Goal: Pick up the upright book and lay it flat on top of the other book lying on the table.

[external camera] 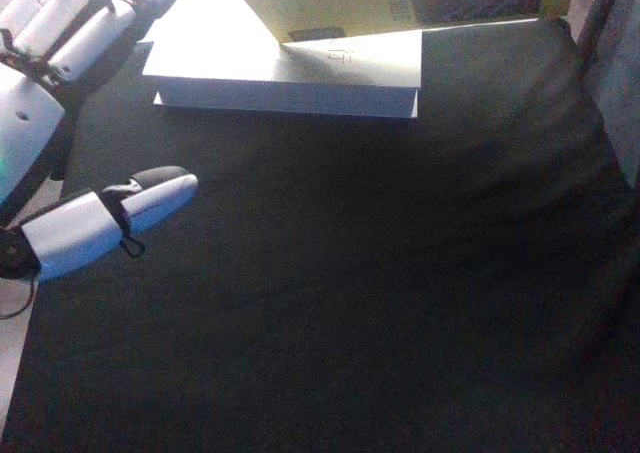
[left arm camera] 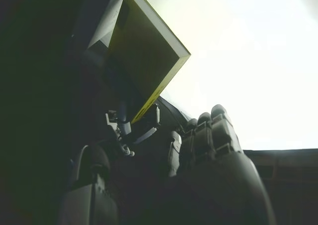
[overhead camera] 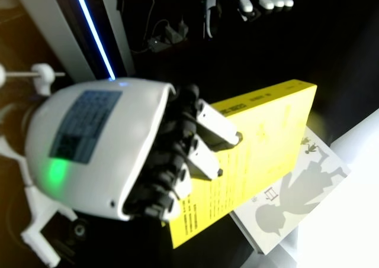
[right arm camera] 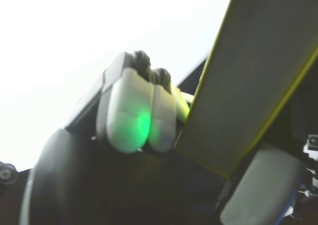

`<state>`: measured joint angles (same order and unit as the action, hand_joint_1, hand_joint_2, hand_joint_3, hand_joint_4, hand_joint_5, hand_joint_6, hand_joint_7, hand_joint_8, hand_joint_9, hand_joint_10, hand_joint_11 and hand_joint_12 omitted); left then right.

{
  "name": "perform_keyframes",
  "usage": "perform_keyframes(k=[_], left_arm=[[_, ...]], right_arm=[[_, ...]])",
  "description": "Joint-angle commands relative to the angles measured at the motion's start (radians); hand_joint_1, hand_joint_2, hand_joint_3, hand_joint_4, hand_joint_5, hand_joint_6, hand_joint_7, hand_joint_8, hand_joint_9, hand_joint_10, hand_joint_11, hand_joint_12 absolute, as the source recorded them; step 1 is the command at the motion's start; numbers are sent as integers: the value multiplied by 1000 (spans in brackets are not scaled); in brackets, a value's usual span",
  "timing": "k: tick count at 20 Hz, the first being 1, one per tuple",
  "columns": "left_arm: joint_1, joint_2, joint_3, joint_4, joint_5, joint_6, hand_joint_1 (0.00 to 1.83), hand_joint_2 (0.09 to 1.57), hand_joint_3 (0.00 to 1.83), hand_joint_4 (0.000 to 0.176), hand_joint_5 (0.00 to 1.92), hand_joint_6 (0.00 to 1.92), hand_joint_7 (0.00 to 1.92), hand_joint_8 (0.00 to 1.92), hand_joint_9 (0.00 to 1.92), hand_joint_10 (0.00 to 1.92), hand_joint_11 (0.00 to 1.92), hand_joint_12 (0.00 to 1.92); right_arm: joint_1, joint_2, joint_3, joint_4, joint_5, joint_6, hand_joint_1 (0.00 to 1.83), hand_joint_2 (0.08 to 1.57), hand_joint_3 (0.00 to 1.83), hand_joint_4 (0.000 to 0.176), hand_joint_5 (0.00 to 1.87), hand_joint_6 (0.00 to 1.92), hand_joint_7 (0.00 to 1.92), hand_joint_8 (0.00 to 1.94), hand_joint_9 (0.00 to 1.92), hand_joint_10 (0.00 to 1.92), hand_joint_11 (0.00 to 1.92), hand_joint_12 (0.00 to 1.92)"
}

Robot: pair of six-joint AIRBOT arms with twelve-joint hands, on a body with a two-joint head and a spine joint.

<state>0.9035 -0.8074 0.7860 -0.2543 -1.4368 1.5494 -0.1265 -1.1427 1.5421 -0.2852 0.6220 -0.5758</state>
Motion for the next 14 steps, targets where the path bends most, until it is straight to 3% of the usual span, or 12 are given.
perform_keyframes(k=[1,4,6,7,10,12,13,14], left_arm=[[-9,2,4,20,-125,-2,409,1165,0,127,0,0,0,0,0,0,0,0],[-9,-1,6,24,-127,-3,415,1164,0,116,0,0,0,0,0,0,0,0],[-9,-1,4,25,-133,-5,420,1152,0,76,0,0,0,0,0,0,0,0],[-8,0,4,24,-137,-11,438,1144,0,102,0,0,0,0,0,0,0,0],[-8,1,3,22,-140,-18,412,1144,0,132,0,0,0,0,0,0,0,0],[-4,1,2,15,-145,-18,417,1152,1,118,0,0,0,0,0,0,0,0],[-1,3,1,11,-149,-18,422,1156,3,108,0,0,0,0,0,0,0,0],[1,6,-2,9,-155,-18,424,1160,4,113,0,0,0,0,0,0,0,0]], right_arm=[[30,10,4,23,112,-1,1576,667,959,176,1342,1921,1552,1941,1688,1921,1734,1921],[56,11,-3,9,106,-34,1634,593,1129,176,1358,1921,1543,1941,1681,1921,1757,1921],[56,11,-2,3,83,-40,1583,589,1052,176,1354,1921,1501,1941,1657,1921,1714,1921],[54,11,1,-8,59,-40,1559,631,1009,176,1338,1921,1514,1941,1634,1921,1665,1921],[-21,-5,9,-22,21,-39,1538,722,1054,176,1353,1921,1479,1941,1602,1921,1606,1921],[-95,-29,26,-1,18,-39,1392,808,897,176,1318,1921,1498,1941,1611,1921,1630,1921],[-121,-41,33,4,18,-38,1411,798,855,176,1334,1921,1503,1941,1585,1921,1582,1921],[-146,-47,27,7,18,-34,1400,811,821,176,1336,1921,1487,1941,1564,1921,1555,1921]])
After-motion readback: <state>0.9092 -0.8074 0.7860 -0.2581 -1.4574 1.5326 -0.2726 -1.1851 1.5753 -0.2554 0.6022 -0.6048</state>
